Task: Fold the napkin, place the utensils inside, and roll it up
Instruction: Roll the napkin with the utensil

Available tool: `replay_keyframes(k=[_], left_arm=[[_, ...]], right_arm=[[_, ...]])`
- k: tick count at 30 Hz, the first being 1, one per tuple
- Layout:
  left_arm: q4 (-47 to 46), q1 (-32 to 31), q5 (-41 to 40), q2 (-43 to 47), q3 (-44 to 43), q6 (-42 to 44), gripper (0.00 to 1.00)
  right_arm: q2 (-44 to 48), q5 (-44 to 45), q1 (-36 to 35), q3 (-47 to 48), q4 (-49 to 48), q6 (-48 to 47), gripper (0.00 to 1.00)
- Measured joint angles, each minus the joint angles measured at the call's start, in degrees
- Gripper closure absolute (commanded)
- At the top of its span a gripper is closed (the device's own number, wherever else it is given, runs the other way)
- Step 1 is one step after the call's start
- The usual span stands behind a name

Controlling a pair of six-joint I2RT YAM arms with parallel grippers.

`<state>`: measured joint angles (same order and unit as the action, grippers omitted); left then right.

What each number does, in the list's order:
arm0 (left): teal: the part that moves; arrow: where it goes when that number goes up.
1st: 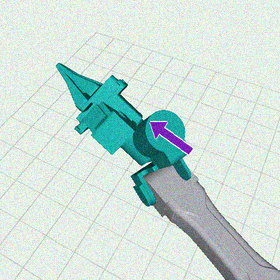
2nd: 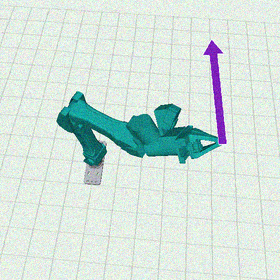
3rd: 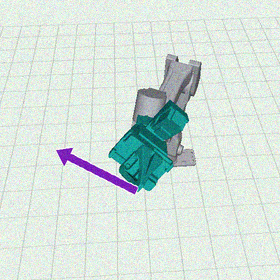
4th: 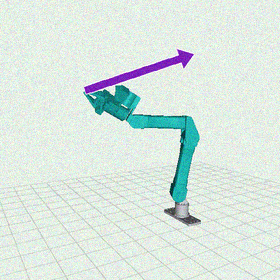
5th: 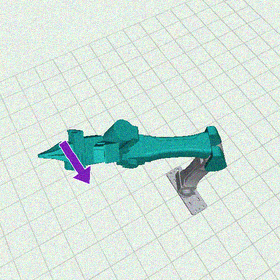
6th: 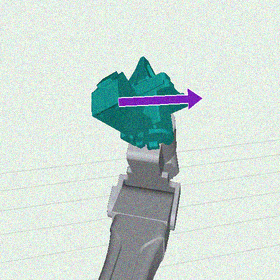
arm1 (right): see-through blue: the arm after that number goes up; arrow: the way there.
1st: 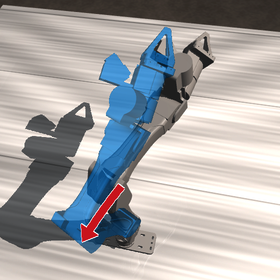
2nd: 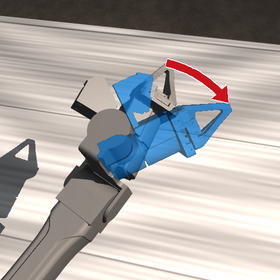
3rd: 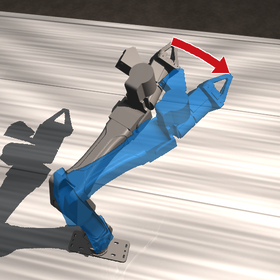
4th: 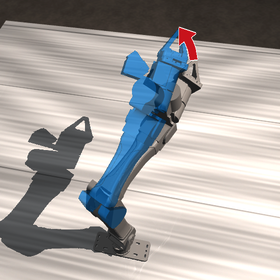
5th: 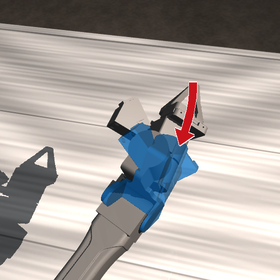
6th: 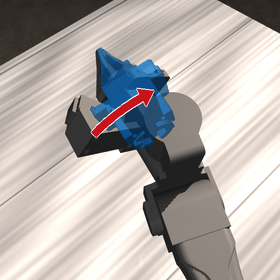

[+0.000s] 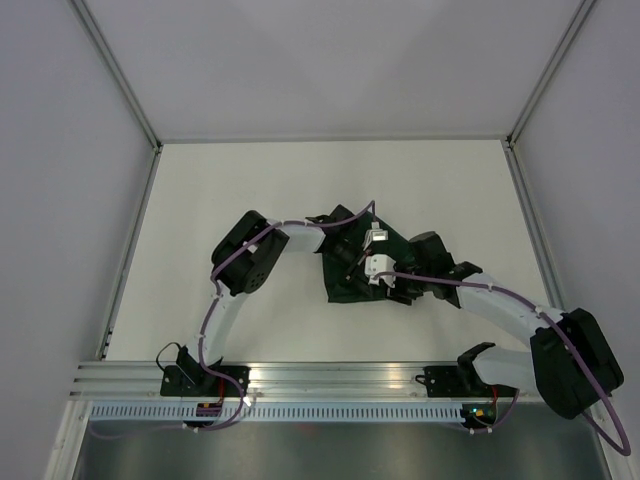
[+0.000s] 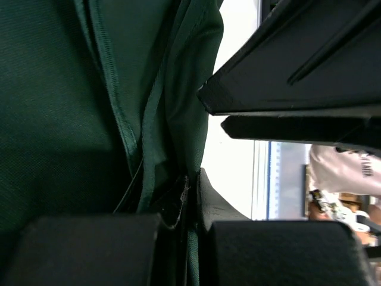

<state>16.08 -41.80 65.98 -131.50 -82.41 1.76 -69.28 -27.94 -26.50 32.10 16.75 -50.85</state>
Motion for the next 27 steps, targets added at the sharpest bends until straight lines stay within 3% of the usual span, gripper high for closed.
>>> replay_keyframes(k=[8,18,24,27], left_arm=[[3.2,0.5,1.9,-1.9,-2.1,-1.4,0.98],[7.0,0.7,3.0,-3.9,-4.8,-1.9,0.98],[7.9,0.8,3.1,-4.1,-5.1,-1.9,0.95],[8.3,1.0,3.2,-4.2,-5.2,-1.9,0.92]], right_arm=[[-0.2,6.1,-7.5,-4.2,-5.2,-0.6,0.4],[-2.8,9.8,-9.9,-4.9,-9.5,-1.6,0.41],[-4.2,10.0,-9.9,-4.9,-11.7,-2.2,0.48],[-4.7,9.7,-10.1,-4.8,-11.9,-2.7,0.57]])
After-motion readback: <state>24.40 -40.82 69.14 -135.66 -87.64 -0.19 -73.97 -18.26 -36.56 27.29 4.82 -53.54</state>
